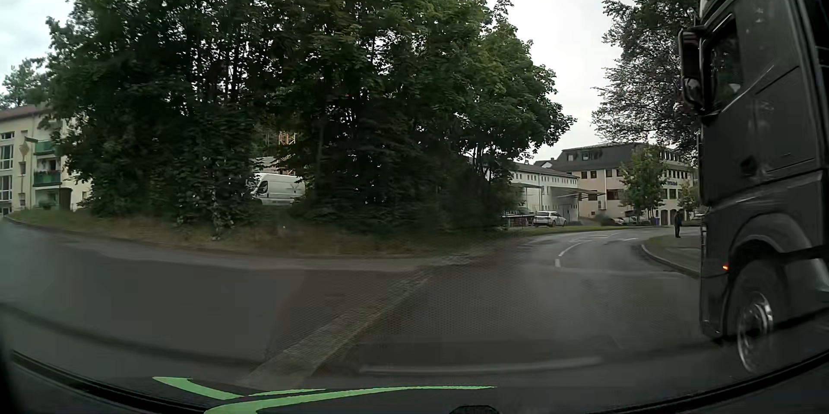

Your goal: Follow the waypoints while adhering to traffic rules and regulations

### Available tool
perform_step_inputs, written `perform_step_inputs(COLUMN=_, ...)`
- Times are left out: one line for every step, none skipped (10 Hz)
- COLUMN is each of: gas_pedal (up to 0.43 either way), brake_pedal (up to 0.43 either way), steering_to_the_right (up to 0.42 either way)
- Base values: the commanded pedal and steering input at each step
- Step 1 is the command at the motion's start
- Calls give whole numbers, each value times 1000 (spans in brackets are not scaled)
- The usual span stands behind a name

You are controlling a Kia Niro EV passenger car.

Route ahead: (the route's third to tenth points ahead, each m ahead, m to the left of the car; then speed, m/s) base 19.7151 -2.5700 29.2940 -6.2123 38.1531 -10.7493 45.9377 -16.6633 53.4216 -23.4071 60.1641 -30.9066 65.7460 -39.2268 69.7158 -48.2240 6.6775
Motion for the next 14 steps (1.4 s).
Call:
perform_step_inputs(gas_pedal=67, brake_pedal=0, steering_to_the_right=56)
perform_step_inputs(gas_pedal=67, brake_pedal=0, steering_to_the_right=61)
perform_step_inputs(gas_pedal=67, brake_pedal=0, steering_to_the_right=66)
perform_step_inputs(gas_pedal=67, brake_pedal=0, steering_to_the_right=71)
perform_step_inputs(gas_pedal=67, brake_pedal=0, steering_to_the_right=78)
perform_step_inputs(gas_pedal=67, brake_pedal=0, steering_to_the_right=87)
perform_step_inputs(gas_pedal=67, brake_pedal=0, steering_to_the_right=89)
perform_step_inputs(gas_pedal=67, brake_pedal=0, steering_to_the_right=90)
perform_step_inputs(gas_pedal=67, brake_pedal=0, steering_to_the_right=90)
perform_step_inputs(gas_pedal=67, brake_pedal=0, steering_to_the_right=92)
perform_step_inputs(gas_pedal=67, brake_pedal=0, steering_to_the_right=97)
perform_step_inputs(gas_pedal=67, brake_pedal=0, steering_to_the_right=99)
perform_step_inputs(gas_pedal=67, brake_pedal=0, steering_to_the_right=101)
perform_step_inputs(gas_pedal=79, brake_pedal=0, steering_to_the_right=104)
